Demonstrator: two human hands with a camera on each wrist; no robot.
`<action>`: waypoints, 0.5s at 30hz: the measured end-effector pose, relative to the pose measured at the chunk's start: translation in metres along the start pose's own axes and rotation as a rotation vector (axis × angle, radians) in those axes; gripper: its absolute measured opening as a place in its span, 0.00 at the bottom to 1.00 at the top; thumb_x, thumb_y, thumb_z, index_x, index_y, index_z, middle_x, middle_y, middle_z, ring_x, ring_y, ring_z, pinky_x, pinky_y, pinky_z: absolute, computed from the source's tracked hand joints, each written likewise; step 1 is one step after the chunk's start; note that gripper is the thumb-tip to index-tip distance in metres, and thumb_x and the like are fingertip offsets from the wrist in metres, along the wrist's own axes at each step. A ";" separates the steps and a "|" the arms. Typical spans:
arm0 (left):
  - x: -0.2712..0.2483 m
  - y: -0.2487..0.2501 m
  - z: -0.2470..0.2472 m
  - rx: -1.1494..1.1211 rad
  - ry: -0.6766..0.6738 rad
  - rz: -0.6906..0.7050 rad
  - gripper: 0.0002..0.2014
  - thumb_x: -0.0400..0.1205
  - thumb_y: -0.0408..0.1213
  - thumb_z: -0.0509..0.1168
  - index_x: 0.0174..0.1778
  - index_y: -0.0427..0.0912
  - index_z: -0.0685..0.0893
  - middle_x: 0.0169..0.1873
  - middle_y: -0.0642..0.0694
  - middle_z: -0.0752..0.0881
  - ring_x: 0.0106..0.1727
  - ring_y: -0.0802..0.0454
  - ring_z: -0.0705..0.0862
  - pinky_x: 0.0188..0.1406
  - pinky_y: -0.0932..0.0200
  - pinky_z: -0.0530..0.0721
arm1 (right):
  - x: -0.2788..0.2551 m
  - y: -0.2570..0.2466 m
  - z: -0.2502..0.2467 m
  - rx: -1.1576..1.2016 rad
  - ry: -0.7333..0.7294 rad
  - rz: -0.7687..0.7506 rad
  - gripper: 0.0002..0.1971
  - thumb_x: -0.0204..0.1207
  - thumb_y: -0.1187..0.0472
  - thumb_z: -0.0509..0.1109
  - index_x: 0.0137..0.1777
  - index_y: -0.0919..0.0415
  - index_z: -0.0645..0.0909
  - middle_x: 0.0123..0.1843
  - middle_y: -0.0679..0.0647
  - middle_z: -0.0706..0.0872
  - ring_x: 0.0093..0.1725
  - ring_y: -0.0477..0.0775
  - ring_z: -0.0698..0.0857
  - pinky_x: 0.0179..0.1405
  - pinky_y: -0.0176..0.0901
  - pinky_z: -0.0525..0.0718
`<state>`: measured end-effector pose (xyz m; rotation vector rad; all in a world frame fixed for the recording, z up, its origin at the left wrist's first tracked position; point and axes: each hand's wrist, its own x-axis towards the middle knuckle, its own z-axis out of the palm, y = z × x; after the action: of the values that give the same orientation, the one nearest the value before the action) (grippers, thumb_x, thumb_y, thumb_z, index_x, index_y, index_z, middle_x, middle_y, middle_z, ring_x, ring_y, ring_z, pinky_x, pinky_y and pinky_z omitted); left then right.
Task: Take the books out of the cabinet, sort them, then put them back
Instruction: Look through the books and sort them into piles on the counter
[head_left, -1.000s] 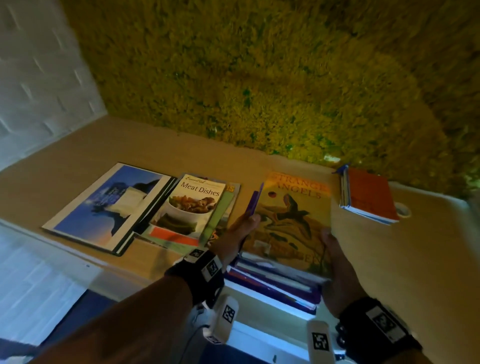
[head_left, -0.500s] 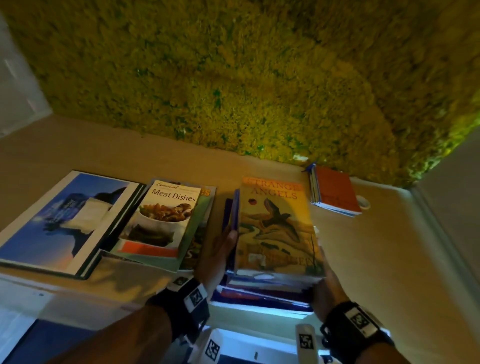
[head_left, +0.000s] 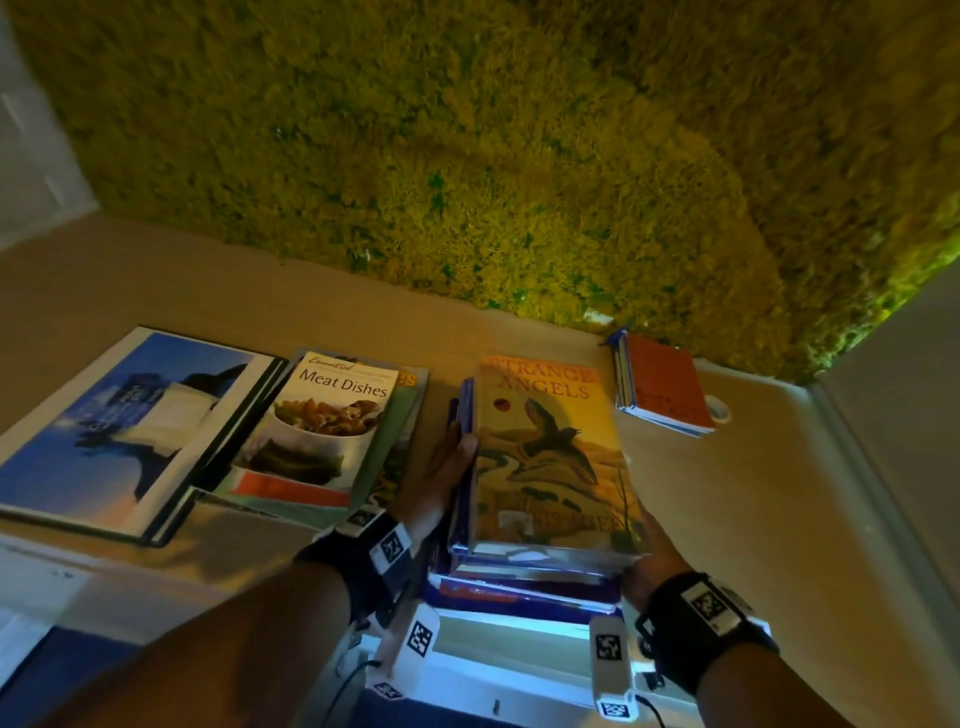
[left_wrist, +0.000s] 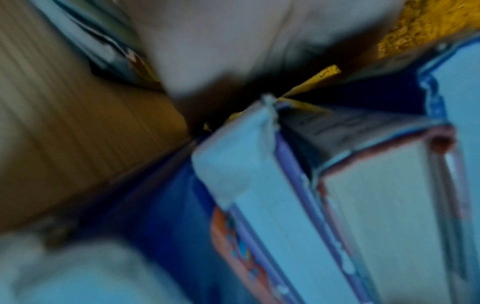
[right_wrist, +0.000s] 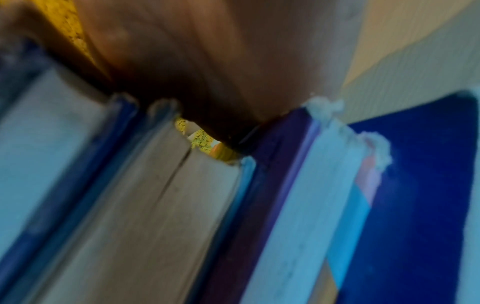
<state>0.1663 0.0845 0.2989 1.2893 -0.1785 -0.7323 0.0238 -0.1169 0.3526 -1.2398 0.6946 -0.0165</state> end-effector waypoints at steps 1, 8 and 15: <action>0.001 0.000 -0.002 0.002 -0.016 -0.005 0.41 0.72 0.75 0.66 0.81 0.66 0.67 0.80 0.51 0.74 0.79 0.45 0.75 0.79 0.36 0.71 | -0.001 -0.002 -0.001 0.001 0.015 -0.001 0.24 0.94 0.59 0.49 0.39 0.65 0.78 0.22 0.53 0.85 0.19 0.44 0.85 0.21 0.36 0.83; -0.007 -0.009 0.013 -0.041 0.121 0.116 0.34 0.74 0.74 0.64 0.77 0.72 0.72 0.77 0.57 0.77 0.77 0.48 0.76 0.77 0.36 0.72 | -0.001 0.012 0.001 0.058 0.057 -0.012 0.32 0.83 0.40 0.68 0.23 0.60 0.90 0.22 0.57 0.86 0.19 0.49 0.86 0.13 0.31 0.78; -0.026 0.003 0.022 -0.116 0.148 0.136 0.15 0.82 0.63 0.59 0.63 0.71 0.82 0.60 0.64 0.86 0.61 0.65 0.84 0.59 0.59 0.80 | -0.002 0.012 0.007 0.141 0.118 0.011 0.36 0.95 0.56 0.51 0.29 0.60 0.91 0.25 0.58 0.90 0.19 0.53 0.89 0.13 0.40 0.83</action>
<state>0.1361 0.0819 0.3148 1.2030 -0.1011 -0.5217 0.0212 -0.1059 0.3447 -1.1059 0.7890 -0.1284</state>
